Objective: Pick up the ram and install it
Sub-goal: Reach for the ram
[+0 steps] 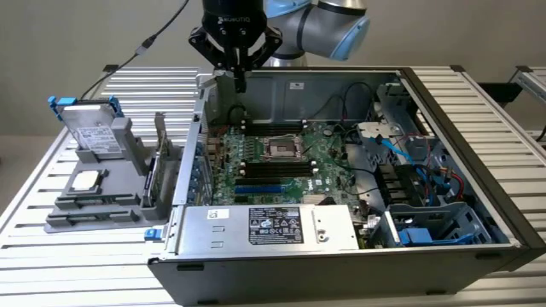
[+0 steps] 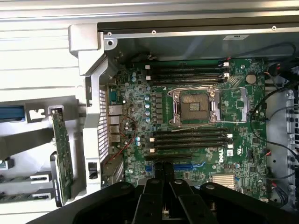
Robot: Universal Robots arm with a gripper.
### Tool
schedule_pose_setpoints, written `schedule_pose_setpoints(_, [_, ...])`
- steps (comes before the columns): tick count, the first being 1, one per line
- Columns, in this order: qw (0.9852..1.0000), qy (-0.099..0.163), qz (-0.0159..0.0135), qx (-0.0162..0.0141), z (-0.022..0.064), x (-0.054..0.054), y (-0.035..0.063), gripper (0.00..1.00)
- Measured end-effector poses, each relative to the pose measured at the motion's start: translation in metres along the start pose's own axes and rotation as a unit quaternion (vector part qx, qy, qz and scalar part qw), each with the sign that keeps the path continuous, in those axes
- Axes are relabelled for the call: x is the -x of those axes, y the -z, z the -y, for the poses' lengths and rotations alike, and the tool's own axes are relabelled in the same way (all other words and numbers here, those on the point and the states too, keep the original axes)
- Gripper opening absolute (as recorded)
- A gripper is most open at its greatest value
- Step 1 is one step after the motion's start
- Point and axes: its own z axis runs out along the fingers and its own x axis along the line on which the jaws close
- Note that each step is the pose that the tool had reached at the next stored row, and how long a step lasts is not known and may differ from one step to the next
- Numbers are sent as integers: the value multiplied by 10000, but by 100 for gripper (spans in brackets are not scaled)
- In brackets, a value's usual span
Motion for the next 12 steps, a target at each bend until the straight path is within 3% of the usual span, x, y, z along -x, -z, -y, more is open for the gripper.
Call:
schedule_pose_setpoints(4, [10000, -1, -9, -1, 1, -18, 1, 10])
schedule_pose_setpoints(12, [10000, 0, -10, -1, 27, -376, 1, 10])
